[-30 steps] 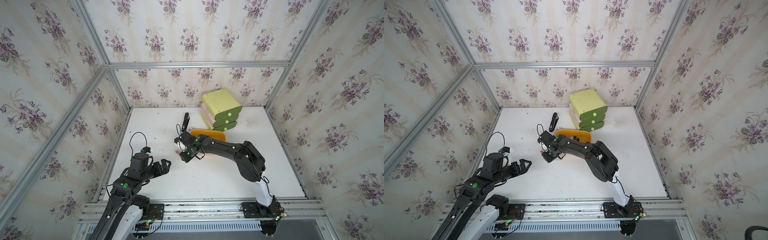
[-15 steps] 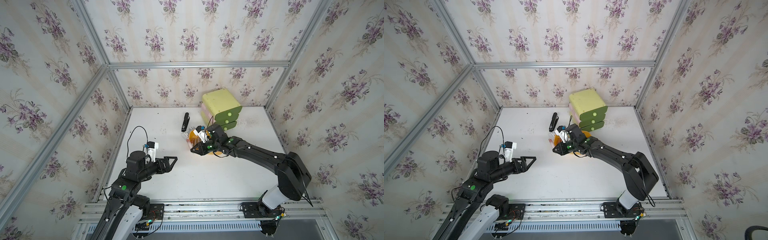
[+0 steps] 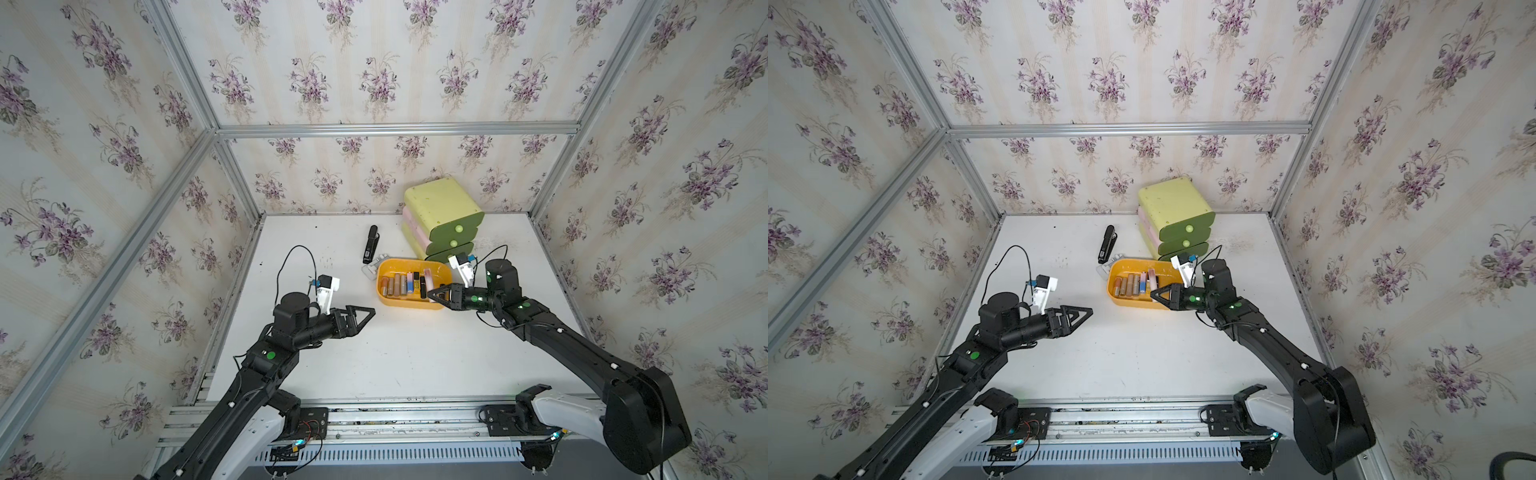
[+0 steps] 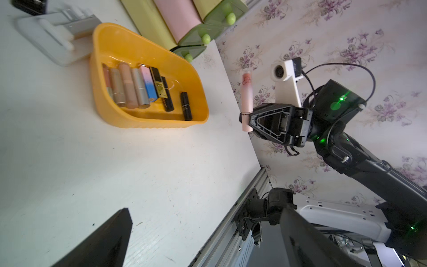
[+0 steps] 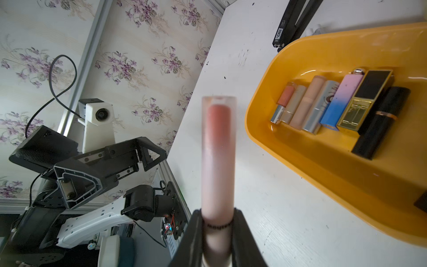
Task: Put the lipstick into the storage box
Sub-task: Place the lipstick in the storage box.
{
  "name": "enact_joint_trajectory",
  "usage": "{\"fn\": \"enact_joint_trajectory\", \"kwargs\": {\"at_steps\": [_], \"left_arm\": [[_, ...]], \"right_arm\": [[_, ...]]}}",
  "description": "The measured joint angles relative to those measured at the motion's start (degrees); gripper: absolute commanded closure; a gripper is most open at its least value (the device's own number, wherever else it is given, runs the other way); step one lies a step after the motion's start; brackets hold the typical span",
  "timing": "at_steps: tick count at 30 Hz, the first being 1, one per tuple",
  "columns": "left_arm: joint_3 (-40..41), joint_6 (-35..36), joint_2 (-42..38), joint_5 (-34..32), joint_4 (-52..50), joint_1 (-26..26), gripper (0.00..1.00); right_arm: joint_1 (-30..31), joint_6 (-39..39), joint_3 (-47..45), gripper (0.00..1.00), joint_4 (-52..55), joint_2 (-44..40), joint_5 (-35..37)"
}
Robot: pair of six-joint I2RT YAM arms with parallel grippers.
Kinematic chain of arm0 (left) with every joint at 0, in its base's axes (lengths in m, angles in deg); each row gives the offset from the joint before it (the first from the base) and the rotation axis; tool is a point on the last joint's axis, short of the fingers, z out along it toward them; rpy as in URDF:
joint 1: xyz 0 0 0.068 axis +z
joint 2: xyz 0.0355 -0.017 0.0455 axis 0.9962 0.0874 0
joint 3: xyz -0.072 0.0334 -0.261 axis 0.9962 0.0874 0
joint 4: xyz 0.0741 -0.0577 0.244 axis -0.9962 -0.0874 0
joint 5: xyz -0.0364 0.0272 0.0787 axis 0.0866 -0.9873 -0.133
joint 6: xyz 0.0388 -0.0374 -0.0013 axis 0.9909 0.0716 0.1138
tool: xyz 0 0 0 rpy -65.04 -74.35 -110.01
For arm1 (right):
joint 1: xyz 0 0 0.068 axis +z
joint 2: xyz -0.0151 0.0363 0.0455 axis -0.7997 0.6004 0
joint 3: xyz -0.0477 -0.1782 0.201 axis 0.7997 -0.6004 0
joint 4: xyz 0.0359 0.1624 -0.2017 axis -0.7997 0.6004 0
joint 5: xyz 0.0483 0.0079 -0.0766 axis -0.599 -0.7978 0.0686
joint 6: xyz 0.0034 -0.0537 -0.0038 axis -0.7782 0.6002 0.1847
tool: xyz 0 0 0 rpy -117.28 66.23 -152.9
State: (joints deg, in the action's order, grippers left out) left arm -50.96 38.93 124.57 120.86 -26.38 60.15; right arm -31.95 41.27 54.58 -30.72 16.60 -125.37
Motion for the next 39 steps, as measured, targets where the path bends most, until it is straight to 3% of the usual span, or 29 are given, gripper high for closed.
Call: {"fn": "enact_joint_trajectory", "kwargs": {"at_steps": [7, 16, 31, 39], "left_arm": [[-8.68, 4.66, 17.22, -1.97, 10.64, -9.27, 0.00], [-19.04, 7.02, 31.52, -2.54, 16.00, -12.24, 0.00], [-27.23, 7.04, 42.36, -2.75, 17.07, -14.69, 0.04], [-30.18, 7.02, 45.62, -2.49, 17.07, -15.91, 0.17]], "right_arm": [[-6.49, -0.57, -3.10, 0.84, -0.79, -3.56, -6.36], [-6.82, -3.13, -3.82, 0.84, -3.39, -3.91, -10.12], [-6.62, -3.61, -3.30, 0.83, -3.80, -3.96, -10.40], [-6.14, -3.63, -2.95, 0.83, -3.80, -3.98, -10.51]]}}
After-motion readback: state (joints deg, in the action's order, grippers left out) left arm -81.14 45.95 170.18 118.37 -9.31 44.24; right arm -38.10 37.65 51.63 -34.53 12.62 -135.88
